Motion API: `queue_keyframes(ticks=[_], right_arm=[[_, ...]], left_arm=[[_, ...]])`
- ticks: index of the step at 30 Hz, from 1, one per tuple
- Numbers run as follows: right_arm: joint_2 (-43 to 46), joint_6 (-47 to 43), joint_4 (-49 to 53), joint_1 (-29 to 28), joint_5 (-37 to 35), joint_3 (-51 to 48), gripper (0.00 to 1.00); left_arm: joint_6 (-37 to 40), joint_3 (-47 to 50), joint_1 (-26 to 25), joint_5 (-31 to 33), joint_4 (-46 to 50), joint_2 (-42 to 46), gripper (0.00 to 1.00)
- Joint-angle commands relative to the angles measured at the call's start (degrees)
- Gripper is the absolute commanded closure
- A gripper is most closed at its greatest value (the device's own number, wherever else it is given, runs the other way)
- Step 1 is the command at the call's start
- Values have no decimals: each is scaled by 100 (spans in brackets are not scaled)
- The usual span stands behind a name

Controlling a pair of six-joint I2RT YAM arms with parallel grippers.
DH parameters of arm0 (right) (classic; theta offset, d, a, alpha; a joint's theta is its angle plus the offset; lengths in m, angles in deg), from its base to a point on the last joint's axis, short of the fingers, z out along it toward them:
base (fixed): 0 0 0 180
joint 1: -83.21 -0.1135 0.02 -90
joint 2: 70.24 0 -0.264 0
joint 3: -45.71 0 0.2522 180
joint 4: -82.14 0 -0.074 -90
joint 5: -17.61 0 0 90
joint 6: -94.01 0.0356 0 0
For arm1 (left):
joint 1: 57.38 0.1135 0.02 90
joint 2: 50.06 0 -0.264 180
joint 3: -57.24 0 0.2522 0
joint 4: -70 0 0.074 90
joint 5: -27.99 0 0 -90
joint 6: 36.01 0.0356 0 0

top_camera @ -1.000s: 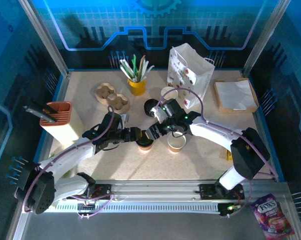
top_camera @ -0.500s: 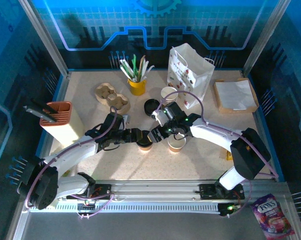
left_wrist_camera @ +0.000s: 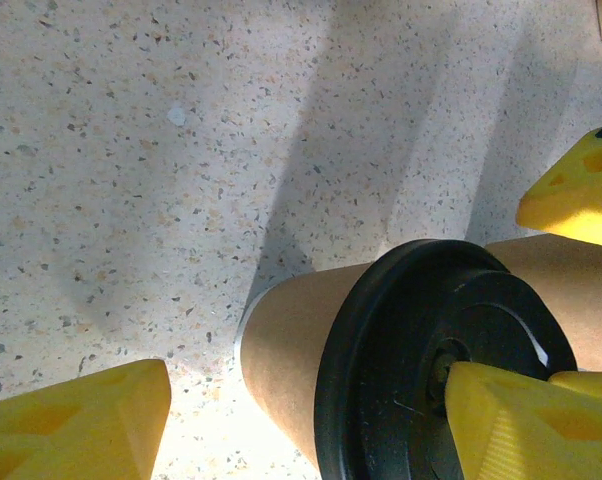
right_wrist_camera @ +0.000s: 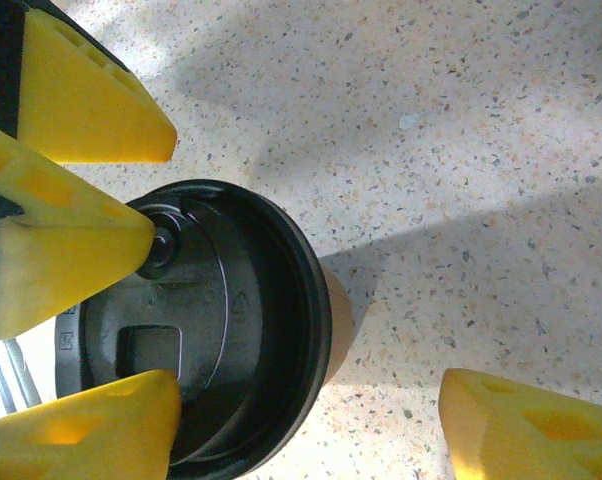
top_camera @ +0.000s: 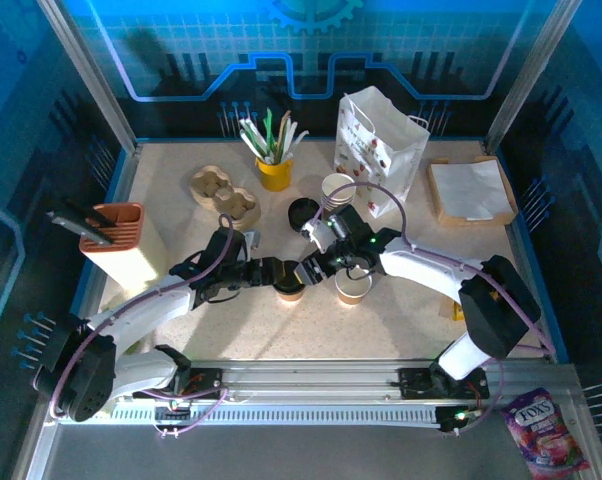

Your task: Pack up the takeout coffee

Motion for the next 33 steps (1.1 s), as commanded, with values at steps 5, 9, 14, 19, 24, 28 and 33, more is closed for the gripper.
queue_keyframes(ticks=[5,9,14,19,24,28,33], right_arm=[[342,438,38,95,406,666,25],[556,476,86,299,317,651,22],[1013,568,62,639,-9,344,19],[1502,530,170,804,-955,98,15],[1721,533,31,847,-1589,-111,14],[1693,471,-2,866,-1673,-179,13],[1595,434,35,866,-1705,-245,13]], left_arm=[[-66,-477,118,48,-229,114,24],[-119,-680,382,54,-509,45,23],[222,-1294,485,306,-395,-676,23],[608,-2093,485,625,-105,-1722,24],[920,-2916,455,917,241,-2745,28],[1210,-3542,398,1243,577,-3390,33],[1502,-4194,363,1560,942,-4058,41]])
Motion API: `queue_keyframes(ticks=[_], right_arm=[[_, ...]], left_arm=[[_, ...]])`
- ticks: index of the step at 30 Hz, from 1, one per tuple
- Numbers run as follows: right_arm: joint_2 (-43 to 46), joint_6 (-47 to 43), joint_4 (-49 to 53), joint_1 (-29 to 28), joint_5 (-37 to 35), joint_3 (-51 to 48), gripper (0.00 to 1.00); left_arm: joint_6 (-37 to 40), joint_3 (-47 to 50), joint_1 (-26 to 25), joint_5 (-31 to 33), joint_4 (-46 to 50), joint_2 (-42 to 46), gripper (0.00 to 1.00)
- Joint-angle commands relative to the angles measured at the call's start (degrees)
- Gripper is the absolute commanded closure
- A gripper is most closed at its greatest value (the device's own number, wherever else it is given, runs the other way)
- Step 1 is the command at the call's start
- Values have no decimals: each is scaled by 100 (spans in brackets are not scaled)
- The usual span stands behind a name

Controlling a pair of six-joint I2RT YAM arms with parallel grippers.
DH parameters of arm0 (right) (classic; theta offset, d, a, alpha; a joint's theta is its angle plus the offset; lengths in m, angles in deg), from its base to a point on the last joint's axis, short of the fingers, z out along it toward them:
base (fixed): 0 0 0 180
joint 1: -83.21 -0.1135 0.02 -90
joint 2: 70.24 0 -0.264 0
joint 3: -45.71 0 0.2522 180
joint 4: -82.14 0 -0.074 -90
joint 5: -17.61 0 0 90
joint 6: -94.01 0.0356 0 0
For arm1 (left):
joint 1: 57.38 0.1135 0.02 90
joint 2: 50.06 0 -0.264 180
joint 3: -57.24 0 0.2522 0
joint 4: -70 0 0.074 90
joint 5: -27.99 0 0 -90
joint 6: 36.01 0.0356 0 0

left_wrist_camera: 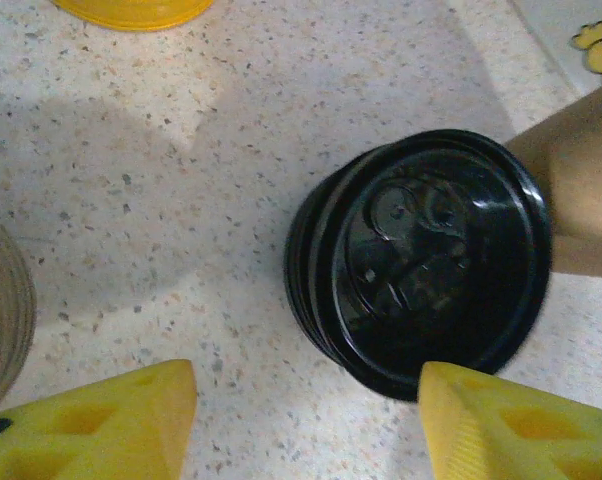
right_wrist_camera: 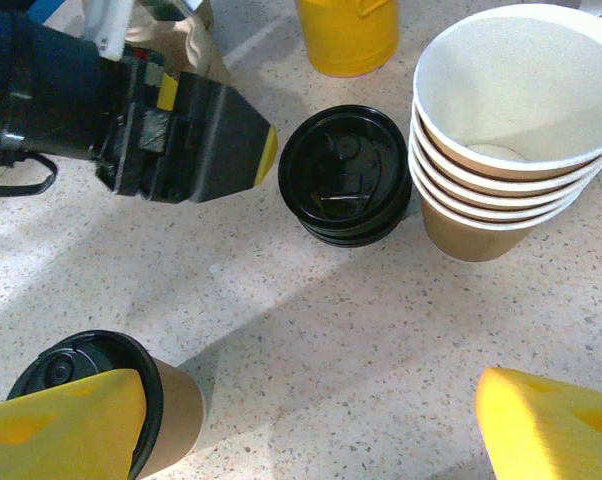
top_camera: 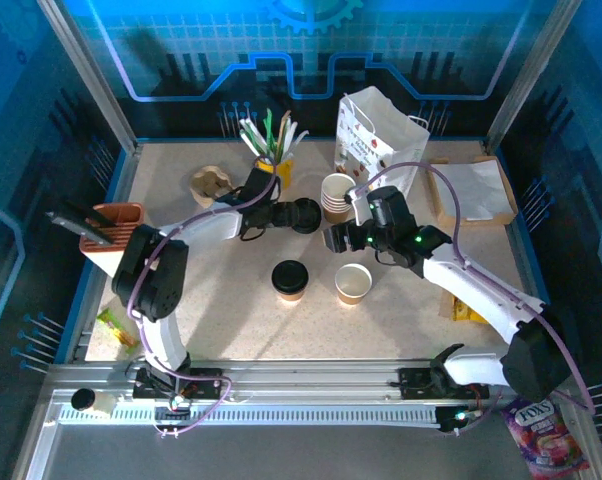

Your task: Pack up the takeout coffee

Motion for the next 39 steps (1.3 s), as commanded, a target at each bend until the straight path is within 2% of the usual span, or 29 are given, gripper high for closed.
queue_keyframes(ticks=[1,6,14,17,24,30,35,39], right_arm=[[-64,-69,-8,77,-151,-86,13],[-137,-89,-16,91,-119,-77,13],[-235,-61,-17,94,-13,-103,14],[-253,-51,-8,96,16,-103,14],[-350,-9,-8,94,95,-95,14],[-420,8,-12,94,134,-90,14],[-495,17,-8,110,180,-61,14],[-546,25,-17,85,225,-50,14]], left_arm=[[402,-447,-53,310,457,-340,42],[558,-911,-114,272,666,-738,48],[747,-1315,-123,383,857,-1091,64],[760,-1385,-130,334,878,-1166,71],[764,-1419,-137,332,856,-1200,80],[756,-1388,-137,352,821,-1136,82],[755,-1395,-132,378,817,-1114,76],[758,-1380,-133,400,780,-1101,76]])
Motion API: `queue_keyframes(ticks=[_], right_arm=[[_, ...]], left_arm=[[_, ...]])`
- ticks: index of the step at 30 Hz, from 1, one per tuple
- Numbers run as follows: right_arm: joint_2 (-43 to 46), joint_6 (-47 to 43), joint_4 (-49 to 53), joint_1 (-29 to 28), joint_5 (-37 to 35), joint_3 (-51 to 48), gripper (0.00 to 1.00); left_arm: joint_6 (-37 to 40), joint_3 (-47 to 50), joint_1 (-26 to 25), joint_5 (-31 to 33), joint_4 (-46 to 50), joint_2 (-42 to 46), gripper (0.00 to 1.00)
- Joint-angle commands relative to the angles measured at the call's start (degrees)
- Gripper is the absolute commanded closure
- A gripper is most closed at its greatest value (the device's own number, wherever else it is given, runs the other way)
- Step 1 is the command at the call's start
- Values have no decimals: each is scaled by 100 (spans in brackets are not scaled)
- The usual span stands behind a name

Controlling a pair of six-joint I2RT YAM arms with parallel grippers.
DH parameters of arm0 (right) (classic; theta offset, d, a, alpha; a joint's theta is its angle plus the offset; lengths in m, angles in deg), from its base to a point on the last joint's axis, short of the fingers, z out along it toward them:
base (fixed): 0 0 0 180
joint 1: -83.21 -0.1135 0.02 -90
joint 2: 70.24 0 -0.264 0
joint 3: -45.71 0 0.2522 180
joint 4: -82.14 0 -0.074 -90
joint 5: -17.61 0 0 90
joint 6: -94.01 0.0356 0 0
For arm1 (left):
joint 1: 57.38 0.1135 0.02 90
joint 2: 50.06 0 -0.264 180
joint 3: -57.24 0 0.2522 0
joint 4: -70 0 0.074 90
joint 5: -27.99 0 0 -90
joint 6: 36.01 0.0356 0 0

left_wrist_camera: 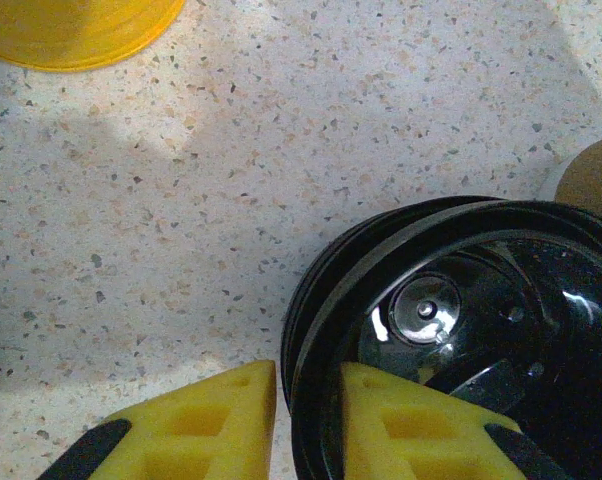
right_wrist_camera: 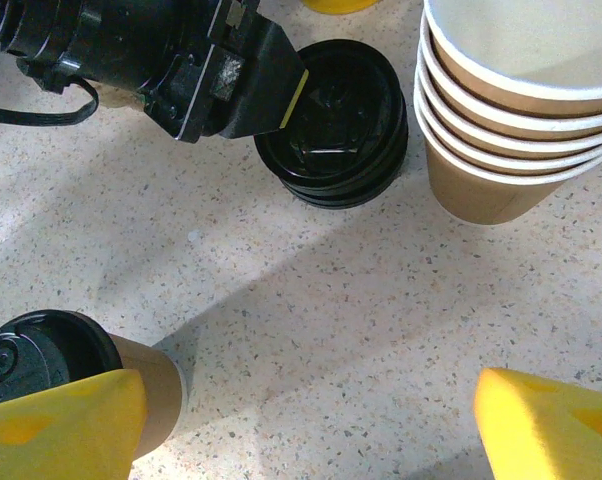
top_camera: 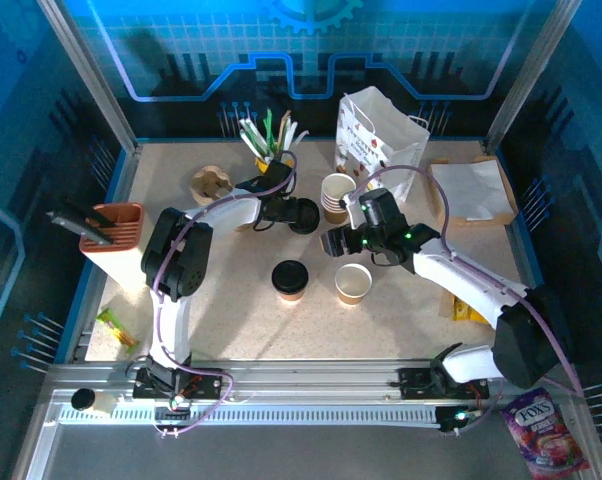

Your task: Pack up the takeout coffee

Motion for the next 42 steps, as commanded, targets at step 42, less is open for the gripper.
queue_keyframes(ticks=[42], right_arm=[[-465,28,-15,66,240,70,15]], left_arm=[[85,54,-41,225,-234,244,85]])
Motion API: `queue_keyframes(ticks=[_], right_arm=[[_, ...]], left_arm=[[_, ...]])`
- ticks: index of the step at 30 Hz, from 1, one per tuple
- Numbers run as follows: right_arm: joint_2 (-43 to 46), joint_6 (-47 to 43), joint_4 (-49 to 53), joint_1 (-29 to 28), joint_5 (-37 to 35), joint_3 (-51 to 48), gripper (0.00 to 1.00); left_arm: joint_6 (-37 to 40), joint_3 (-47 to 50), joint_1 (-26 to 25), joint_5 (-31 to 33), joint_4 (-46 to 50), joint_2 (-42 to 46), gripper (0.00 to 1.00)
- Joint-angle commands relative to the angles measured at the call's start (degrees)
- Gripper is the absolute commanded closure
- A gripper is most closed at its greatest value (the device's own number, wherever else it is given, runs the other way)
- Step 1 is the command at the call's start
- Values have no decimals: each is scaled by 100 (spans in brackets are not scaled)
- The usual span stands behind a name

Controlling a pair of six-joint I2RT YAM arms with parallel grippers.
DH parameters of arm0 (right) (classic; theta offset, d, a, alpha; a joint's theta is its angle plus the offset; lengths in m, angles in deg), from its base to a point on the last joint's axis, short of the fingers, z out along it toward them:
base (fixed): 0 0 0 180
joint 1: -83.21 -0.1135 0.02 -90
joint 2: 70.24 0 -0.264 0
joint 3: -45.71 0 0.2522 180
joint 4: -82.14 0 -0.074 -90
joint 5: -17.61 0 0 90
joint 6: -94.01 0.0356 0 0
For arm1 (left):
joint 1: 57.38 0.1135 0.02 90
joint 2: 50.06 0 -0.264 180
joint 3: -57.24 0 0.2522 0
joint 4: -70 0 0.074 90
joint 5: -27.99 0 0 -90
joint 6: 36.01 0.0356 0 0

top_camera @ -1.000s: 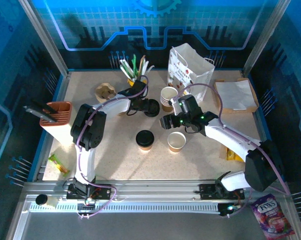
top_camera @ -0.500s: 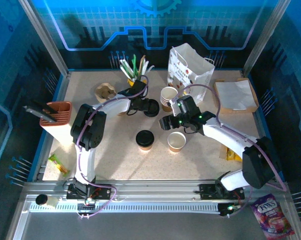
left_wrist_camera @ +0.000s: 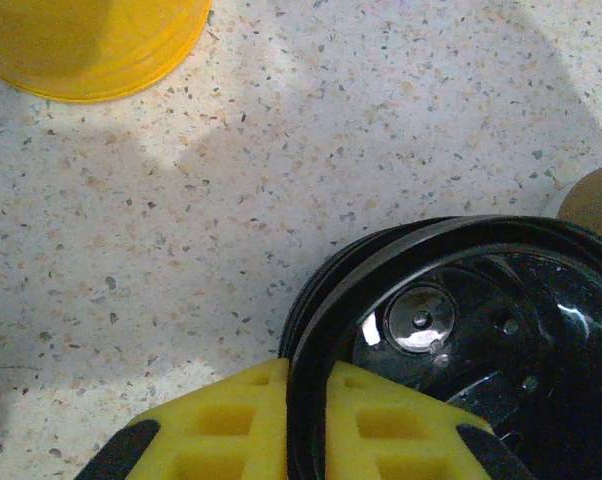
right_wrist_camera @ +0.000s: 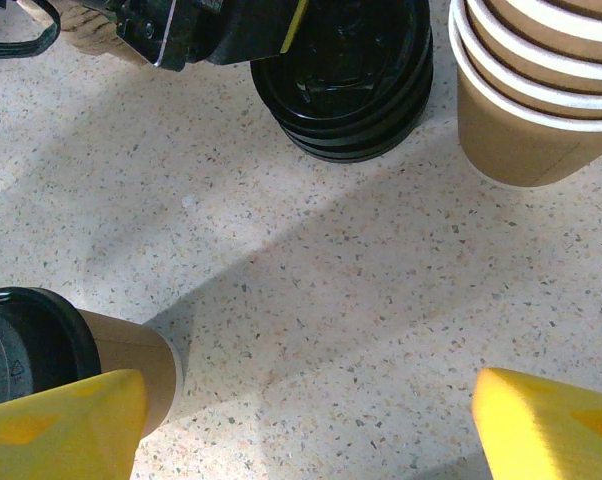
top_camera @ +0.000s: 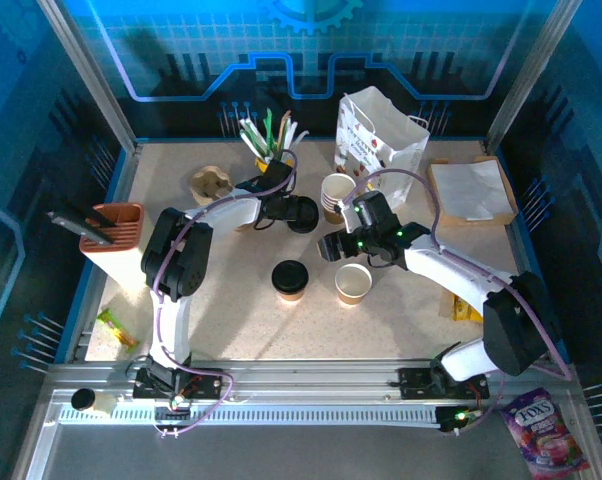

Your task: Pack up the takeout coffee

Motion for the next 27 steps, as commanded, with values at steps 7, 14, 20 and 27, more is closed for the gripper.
queue_keyframes(ticks=[7,14,20,27], right_arm=[[-10,17,20,65,3,86,15],[87,-48,113,74,-90,161,15],[287,-51,250,124,-24,249,15],[1175,248,325,659,693,347,14]], left_arm=[[78,116,-34,103,-99,374,84],[83,206,-34,104,-122,546,85],[65,459,-28,200,-202,891,86],[-323,1756,127,-98,-945,2388,89]])
